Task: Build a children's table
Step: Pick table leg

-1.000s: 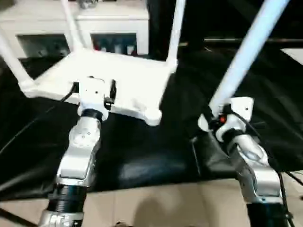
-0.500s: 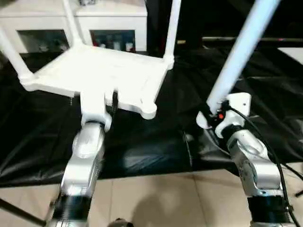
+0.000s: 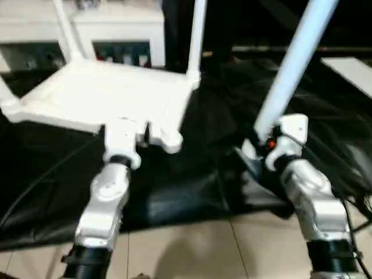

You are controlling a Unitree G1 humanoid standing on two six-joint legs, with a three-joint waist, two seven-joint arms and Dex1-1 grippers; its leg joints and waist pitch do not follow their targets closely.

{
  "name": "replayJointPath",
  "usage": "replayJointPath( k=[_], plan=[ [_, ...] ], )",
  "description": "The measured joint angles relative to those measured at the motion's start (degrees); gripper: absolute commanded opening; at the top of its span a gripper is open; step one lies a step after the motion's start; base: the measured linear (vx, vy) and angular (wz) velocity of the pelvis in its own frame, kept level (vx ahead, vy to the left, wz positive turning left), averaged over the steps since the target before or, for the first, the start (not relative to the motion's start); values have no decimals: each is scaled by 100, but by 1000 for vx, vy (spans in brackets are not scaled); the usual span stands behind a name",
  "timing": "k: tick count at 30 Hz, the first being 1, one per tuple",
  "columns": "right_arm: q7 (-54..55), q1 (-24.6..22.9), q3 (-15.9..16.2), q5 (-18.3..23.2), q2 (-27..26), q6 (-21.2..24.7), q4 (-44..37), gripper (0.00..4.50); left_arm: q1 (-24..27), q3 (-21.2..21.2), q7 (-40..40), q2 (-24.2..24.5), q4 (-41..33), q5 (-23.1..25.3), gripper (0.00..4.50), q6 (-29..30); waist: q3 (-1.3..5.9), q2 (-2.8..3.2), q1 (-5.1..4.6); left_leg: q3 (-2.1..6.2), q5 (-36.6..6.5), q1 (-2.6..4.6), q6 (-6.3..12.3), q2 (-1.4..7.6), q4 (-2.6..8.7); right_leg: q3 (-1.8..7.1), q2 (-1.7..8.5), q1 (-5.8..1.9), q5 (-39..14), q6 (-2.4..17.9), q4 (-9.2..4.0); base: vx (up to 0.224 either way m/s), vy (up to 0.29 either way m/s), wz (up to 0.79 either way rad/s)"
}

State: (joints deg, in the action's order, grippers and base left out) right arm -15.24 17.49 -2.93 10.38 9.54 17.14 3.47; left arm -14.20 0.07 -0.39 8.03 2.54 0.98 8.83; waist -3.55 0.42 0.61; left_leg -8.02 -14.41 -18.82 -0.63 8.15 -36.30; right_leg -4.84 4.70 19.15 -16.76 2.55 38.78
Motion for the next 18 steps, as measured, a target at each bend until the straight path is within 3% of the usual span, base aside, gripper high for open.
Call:
replayJointPath(
  k=[1, 2, 3, 4, 5, 6, 7, 8, 9, 10, 11, 12, 13, 14, 15, 16, 17, 18],
  plan=[
    [1, -1, -4, 0, 13, -1, 1, 190, -7, 15, 0, -1, -1, 2, 335, -3, 20, -41, -38, -10, -27, 18, 7, -49, -2, 76, 36, 109, 18, -28, 66, 147, -35, 7],
    [5, -3, -22, -1, 48, -4, 1, 190, -21, 5, -2, -34, 3, 3, 335, -6, 44, -110, -67, -37, -79, 28, 17, -127, -36, 209, 99, 202, 124, -267, -19, 147, -67, 12],
    [9, -32, -68, -1, 99, -6, 2, 190, -24, -6, -3, -94, 4, 3, 335, -7, 54, -122, -27, -51, -145, -29, 149, -166, -112, 274, 65, 130, 88, -351, -11, 147, -67, 12],
    [24, -74, -140, -3, 149, -4, 30, 190, -30, -93, -9, -171, 0, 2, 335, -9, 58, -107, 28, -16, -252, -59, 511, -162, -222, 281, 39, 82, 65, -319, -50, 158, -68, 10],
    [39, -122, -215, -7, 196, -4, 37, 190, -43, -236, -34, -225, -2, 2, 335, -11, 65, -94, 103, 63, -254, -208, 609, -154, -501, 257, 10, 10, 53, -298, -121, 153, -68, 0],
    [42, -121, -236, -12, 213, -4, 38, 190, -41, -268, -49, -226, -1, 2, 335, -11, 73, -71, 141, 115, -225, -315, 559, -157, -588, 241, -37, -50, 54, -291, -190, 153, -68, 0],
    [39, -108, -233, -15, 225, -6, 30, 190, -51, -258, -49, -207, -7, 3, 335, -11, 83, -36, 167, 148, -165, -404, 460, -136, -486, 196, -77, -99, 41, -270, -228, 123, -48, -6],
    [38, -102, -230, -17, 226, -11, 17, 190, -54, -245, -48, -176, -9, 3, 335, -12, 104, 121, 187, 165, -13, -470, 334, 3, -111, 66, -205, -210, 11, -262, -290, 139, 5, 0],
    [39, -115, -226, -20, 186, -18, 23, 190, -52, -221, -48, -149, -7, 3, 335, -14, 101, 197, 190, 247, 180, -518, 221, 43, -155, -124, -201, -323, -30, -291, -325, 139, 5, 0],
    [37, -124, -210, -20, 150, -18, 22, 190, -51, -196, -47, -130, -11, 3, 335, -14, 102, 211, 155, 349, 165, -500, 198, 34, -148, -260, -174, -405, -36, -302, -410, 183, 42, 25],
    [26, -61, -95, -22, 86, -18, 14, 190, -46, -134, -46, -65, -18, 3, 335, -12, 76, 186, 69, 484, 158, -450, 193, -103, -94, -311, -145, -367, -136, -137, -266, 198, 36, 41],
    [19, -10, 1, -22, 15, -18, 11, 190, -22, -85, -45, -36, -10, 3, 335, -8, 79, 170, -5, 616, 156, -440, 194, -234, -82, -222, -141, -292, -235, -51, -13, 198, 36, 41],
    [14, 4, 82, -22, -10, -22, -2, 190, -10, -25, -45, 0, -2, 5, 335, -1, 85, 158, -42, 735, 156, -419, 195, -368, -66, -90, -154, -174, -308, -88, 284, 154, -4, 47],
    [14, -2, 120, -30, -10, -24, -5, 190, -10, 29, -46, 31, -17, 13, 335, -2, 96, 136, -54, 871, 154, -397, 199, -527, -52, 45, -192, -3, -362, -188, 464, 86, -41, 49],
    [19, -3, 120, -32, -9, -26, -5, 190, -11, 40, -48, 50, -29, 18, 335, -2, 99, 85, -64, 963, 155, -376, 198, -666, -29, 213, -229, 121, -379, -282, 428, 86, -41, 49],
    [27, -15, 110, -31, -9, -27, -7, 190, -15, 42, -51, 52, -41, 20, 335, -2, 95, 0, -89, 1003, 156, -358, 194, -827, -23, 422, -213, 186, -338, -361, 221, 50, -65, 52],
    [34, -128, 48, -30, 38, -37, -11, 190, -8, 16, -55, -27, -28, 21, 335, 1, 63, -65, -55, 1024, 94, -406, 410, -904, -115, 496, -186, 78, -214, -409, 217, 62, -71, 73],
    [44, -197, -15, -32, 63, -32, 25, 190, -7, -113, -74, -96, -43, 18, 335, -3, 52, -16, 50, 828, -42, -469, 760, -786, -449, 416, -169, -34, -195, -398, 100, 62, -71, 73]
  ],
)
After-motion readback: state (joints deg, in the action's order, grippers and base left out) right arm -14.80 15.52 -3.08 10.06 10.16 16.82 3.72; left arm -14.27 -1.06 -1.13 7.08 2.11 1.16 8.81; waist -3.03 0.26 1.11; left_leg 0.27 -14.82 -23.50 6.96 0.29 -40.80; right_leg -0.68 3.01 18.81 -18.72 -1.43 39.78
